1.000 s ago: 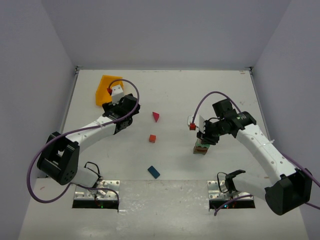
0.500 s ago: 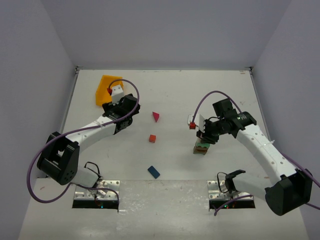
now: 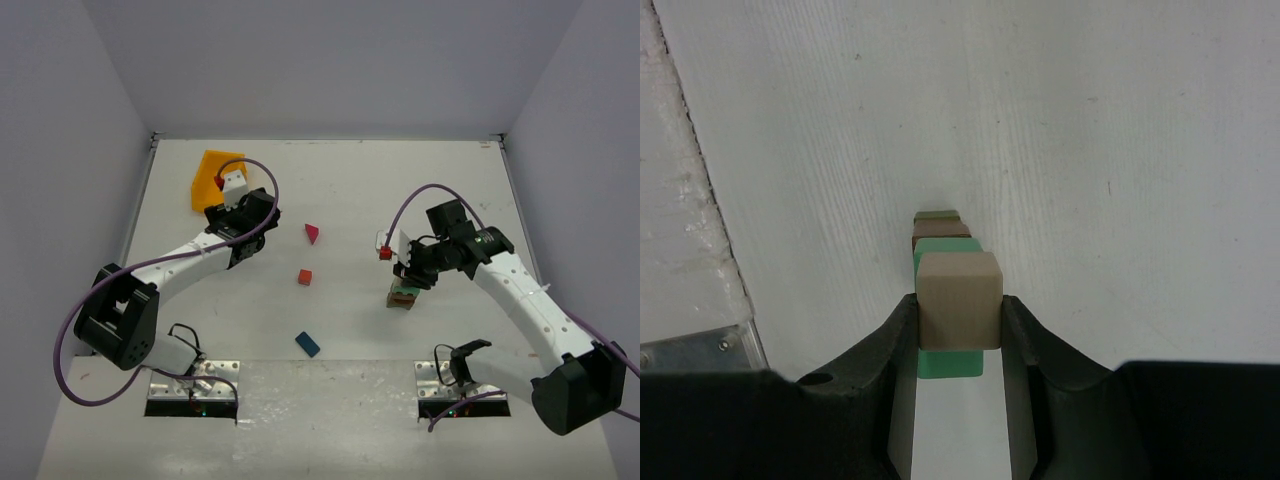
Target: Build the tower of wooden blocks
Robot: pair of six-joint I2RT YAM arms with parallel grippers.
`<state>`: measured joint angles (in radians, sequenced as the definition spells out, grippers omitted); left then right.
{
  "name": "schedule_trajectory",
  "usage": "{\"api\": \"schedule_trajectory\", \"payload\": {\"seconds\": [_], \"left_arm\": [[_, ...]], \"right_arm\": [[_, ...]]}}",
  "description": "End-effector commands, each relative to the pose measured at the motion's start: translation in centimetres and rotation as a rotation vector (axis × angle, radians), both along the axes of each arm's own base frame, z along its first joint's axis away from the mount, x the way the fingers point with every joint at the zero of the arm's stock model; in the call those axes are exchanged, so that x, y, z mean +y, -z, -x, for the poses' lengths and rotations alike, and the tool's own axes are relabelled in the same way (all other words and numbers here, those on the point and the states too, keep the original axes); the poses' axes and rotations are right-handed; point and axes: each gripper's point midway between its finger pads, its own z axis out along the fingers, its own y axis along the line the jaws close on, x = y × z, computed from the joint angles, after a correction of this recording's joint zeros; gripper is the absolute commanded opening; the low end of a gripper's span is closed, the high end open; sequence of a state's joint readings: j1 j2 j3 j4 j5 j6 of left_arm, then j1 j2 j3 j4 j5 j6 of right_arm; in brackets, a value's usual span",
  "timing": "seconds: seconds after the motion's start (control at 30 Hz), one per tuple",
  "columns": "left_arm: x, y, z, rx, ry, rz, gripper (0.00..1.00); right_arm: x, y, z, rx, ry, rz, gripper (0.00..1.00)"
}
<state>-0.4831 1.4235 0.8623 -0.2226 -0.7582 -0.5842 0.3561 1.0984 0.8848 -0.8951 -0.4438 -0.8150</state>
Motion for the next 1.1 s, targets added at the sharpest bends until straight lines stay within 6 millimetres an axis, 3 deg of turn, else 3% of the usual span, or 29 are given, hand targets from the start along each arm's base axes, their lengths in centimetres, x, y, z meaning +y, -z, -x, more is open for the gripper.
{"api": "schedule_trajectory", "payload": {"seconds": [0.0, 0.1, 0.97, 1.07], "left_arm": [[-0.30, -1.65, -1.09, -0.047, -0.006, 0.023, 1.00], [-0.26, -1.58, -1.07, -0.046, -0.007, 0.024, 1.00], [-0.27, -1.58, -1.07, -0.045, -0.007, 0.021, 1.00], [-0.31, -1.41, -1.08, -0.040, -0.004, 0.019, 1.00]], "right_arm": [[0.25, -0.57, -0.43, -0.036, 0.003, -0.015, 0.30], [0.18, -0.69, -0.69, -0.051, 0.012, -0.014, 0.39], [0.26, -0.79, -0.37, -0.053, -0.004, -0.021, 0.42], [0.31, -1.06, -0.83, -0.067, 0.010, -0.023, 0.52]]}}
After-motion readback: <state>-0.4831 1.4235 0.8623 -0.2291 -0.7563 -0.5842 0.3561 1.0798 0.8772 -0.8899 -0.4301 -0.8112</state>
